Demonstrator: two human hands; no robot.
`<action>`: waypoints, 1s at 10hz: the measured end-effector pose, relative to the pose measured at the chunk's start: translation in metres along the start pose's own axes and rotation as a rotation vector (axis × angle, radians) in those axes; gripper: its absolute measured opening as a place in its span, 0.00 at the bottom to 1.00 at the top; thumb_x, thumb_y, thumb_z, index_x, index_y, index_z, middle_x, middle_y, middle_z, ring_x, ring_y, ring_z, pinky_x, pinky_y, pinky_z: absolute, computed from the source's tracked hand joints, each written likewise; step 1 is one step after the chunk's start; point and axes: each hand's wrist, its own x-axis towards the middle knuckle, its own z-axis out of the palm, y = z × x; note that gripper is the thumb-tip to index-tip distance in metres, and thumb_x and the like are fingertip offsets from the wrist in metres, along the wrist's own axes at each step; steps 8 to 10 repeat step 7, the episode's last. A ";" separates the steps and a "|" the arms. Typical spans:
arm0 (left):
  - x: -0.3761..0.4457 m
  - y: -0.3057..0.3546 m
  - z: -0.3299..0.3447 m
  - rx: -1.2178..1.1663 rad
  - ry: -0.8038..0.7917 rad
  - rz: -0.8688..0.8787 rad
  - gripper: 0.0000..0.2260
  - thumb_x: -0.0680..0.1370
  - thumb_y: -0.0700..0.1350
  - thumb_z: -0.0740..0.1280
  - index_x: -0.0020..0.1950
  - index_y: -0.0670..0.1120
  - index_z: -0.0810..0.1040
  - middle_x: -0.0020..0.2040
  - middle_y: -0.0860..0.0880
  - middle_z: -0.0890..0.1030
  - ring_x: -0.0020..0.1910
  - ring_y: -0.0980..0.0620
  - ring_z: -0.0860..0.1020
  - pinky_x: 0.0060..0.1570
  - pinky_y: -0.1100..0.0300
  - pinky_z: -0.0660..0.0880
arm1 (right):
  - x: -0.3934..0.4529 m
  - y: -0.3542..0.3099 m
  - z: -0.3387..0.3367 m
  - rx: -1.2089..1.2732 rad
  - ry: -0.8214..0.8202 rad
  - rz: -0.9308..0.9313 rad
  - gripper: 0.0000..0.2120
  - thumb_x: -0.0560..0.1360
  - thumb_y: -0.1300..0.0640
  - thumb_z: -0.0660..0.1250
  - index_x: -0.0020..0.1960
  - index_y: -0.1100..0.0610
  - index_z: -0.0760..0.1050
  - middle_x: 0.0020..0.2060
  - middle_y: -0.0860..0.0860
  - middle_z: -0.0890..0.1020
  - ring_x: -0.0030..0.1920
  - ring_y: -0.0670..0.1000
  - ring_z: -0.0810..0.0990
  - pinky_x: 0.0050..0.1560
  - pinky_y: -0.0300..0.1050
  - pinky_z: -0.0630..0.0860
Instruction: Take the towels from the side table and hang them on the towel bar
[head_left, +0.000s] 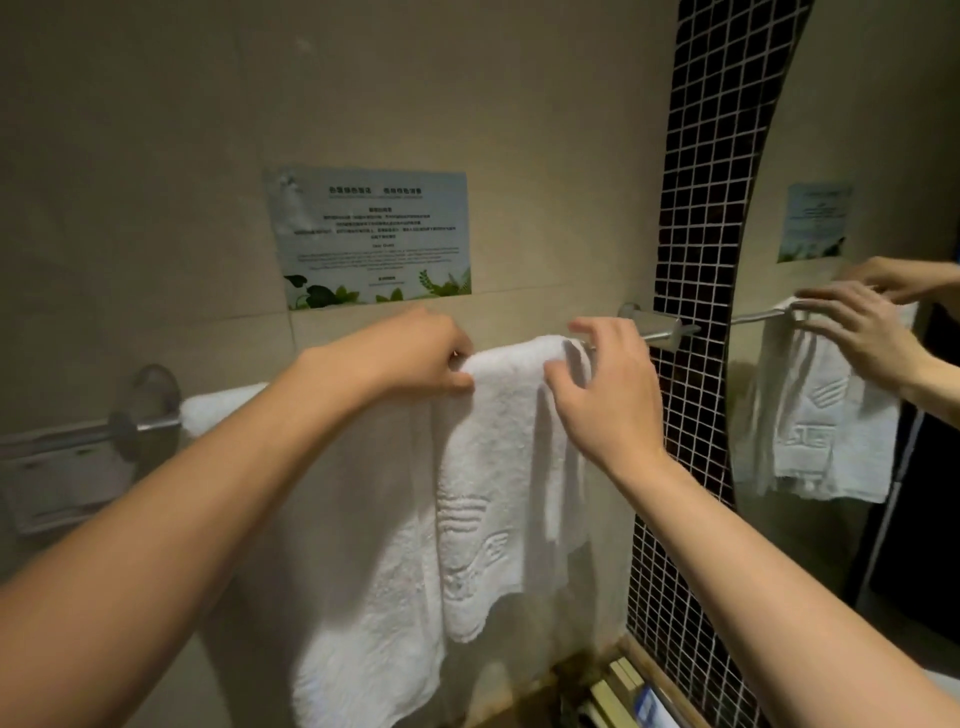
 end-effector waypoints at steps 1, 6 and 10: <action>-0.011 -0.006 0.000 0.010 0.006 -0.002 0.17 0.78 0.51 0.68 0.33 0.46 0.69 0.30 0.49 0.72 0.30 0.51 0.68 0.35 0.52 0.67 | 0.001 -0.019 0.009 -0.097 -0.159 -0.130 0.20 0.77 0.47 0.64 0.68 0.50 0.74 0.65 0.49 0.76 0.66 0.51 0.72 0.69 0.52 0.65; -0.047 -0.012 0.003 -0.025 0.053 -0.080 0.11 0.79 0.56 0.62 0.43 0.51 0.74 0.45 0.49 0.78 0.44 0.47 0.76 0.45 0.50 0.74 | -0.021 -0.051 0.011 -0.244 -0.269 -0.107 0.28 0.77 0.47 0.64 0.75 0.53 0.66 0.74 0.54 0.70 0.74 0.55 0.65 0.76 0.54 0.59; -0.061 0.006 0.003 -0.021 0.162 -0.002 0.19 0.80 0.57 0.61 0.67 0.51 0.74 0.66 0.47 0.77 0.62 0.45 0.75 0.62 0.47 0.72 | -0.035 -0.049 -0.010 -0.308 -0.274 -0.056 0.31 0.77 0.46 0.64 0.77 0.55 0.63 0.76 0.54 0.67 0.76 0.56 0.63 0.76 0.54 0.58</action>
